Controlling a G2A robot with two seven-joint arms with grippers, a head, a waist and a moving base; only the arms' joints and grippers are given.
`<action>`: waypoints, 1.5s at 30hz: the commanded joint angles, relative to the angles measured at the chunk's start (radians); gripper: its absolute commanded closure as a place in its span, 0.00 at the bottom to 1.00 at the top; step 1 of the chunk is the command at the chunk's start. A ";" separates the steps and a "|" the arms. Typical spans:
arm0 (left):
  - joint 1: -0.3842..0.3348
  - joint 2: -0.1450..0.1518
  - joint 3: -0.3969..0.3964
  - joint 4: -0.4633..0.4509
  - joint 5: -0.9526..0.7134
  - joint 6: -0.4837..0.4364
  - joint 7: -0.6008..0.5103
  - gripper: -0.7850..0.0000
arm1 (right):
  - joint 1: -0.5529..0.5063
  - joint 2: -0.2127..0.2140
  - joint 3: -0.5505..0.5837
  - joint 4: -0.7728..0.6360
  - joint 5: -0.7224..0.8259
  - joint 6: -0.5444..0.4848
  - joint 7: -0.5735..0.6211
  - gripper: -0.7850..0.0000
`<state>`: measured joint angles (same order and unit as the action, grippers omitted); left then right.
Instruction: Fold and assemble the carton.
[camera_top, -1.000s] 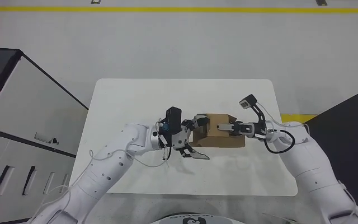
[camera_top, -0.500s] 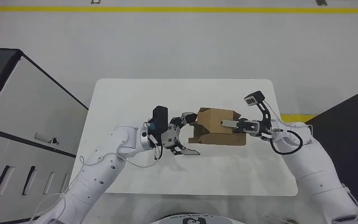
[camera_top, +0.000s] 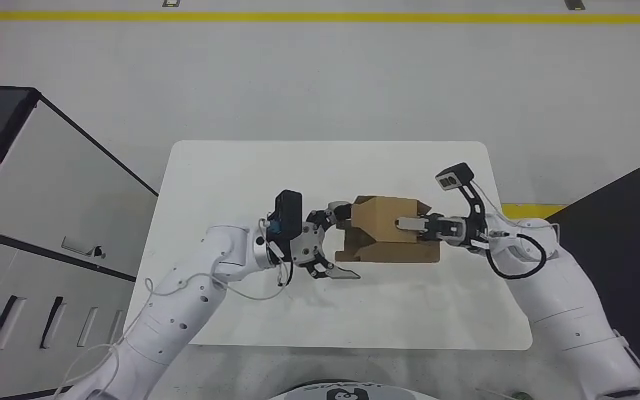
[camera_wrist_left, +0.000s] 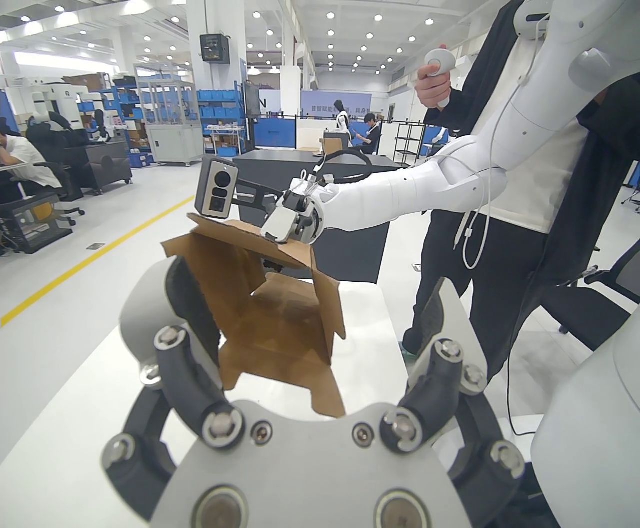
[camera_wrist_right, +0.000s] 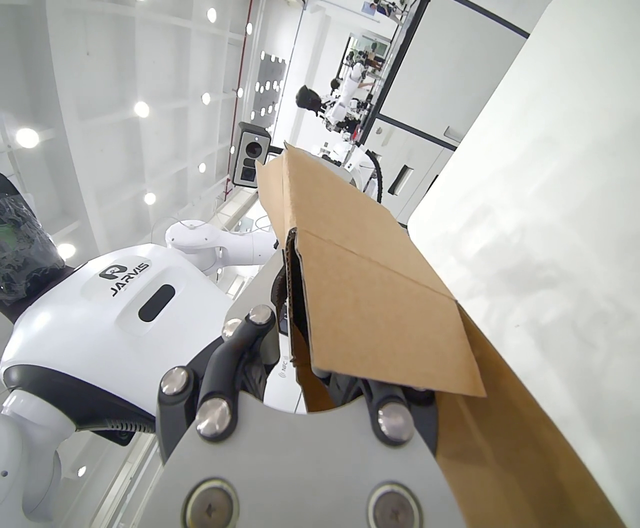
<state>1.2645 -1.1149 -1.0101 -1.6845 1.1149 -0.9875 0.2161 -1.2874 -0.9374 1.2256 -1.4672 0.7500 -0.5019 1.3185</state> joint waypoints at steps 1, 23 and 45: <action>-0.002 0.000 -0.001 0.001 0.006 0.004 0.004 0.00 | -0.001 0.002 -0.002 -0.011 -0.001 0.005 0.005 1.00; -0.010 -0.002 -0.011 0.007 0.039 0.010 0.030 0.00 | 0.004 0.024 -0.028 -0.055 -0.014 0.032 0.032 1.00; -0.011 -0.004 -0.013 0.009 0.062 0.012 0.058 0.00 | 0.006 0.044 -0.051 -0.082 -0.007 0.031 0.031 1.00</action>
<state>1.2532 -1.1188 -1.0243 -1.6756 1.1769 -0.9700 0.2726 -1.2820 -0.8943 1.1760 -1.5466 0.7429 -0.4714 1.3492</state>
